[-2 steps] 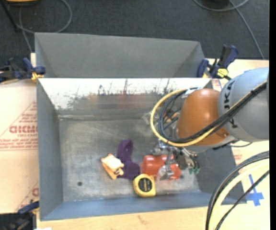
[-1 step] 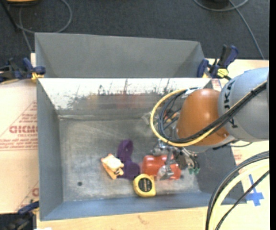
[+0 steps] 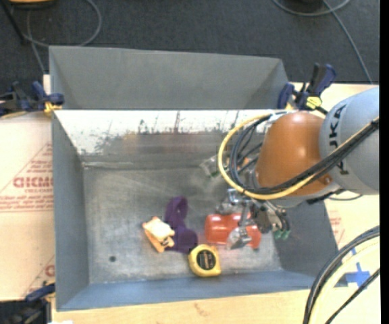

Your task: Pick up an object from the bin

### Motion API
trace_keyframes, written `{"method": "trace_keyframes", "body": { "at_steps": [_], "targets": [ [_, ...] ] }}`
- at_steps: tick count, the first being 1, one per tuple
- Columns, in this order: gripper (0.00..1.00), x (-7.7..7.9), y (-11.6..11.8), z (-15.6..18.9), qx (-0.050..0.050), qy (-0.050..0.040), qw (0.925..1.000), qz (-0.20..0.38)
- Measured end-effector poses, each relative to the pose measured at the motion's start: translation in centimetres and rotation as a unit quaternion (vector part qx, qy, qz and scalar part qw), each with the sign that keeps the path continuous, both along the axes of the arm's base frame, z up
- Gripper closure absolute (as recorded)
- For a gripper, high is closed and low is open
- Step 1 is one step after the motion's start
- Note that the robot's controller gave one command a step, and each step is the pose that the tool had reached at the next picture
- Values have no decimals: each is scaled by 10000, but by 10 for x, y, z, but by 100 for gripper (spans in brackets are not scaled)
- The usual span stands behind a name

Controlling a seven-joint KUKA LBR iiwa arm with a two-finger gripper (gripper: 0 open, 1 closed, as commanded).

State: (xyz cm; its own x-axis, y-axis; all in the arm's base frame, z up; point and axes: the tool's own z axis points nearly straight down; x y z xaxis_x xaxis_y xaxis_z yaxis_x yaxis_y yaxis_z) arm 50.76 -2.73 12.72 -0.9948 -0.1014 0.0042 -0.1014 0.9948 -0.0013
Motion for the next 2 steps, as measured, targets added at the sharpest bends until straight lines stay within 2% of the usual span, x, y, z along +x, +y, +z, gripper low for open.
{"method": "trace_keyframes", "body": {
  "at_steps": [1, 2],
  "targets": [
    [100, 9, -2, 26, -1, -91, 10000, -23],
    [100, 2, -8, 36, 5, 16, 10000, -86]
  ]
}}
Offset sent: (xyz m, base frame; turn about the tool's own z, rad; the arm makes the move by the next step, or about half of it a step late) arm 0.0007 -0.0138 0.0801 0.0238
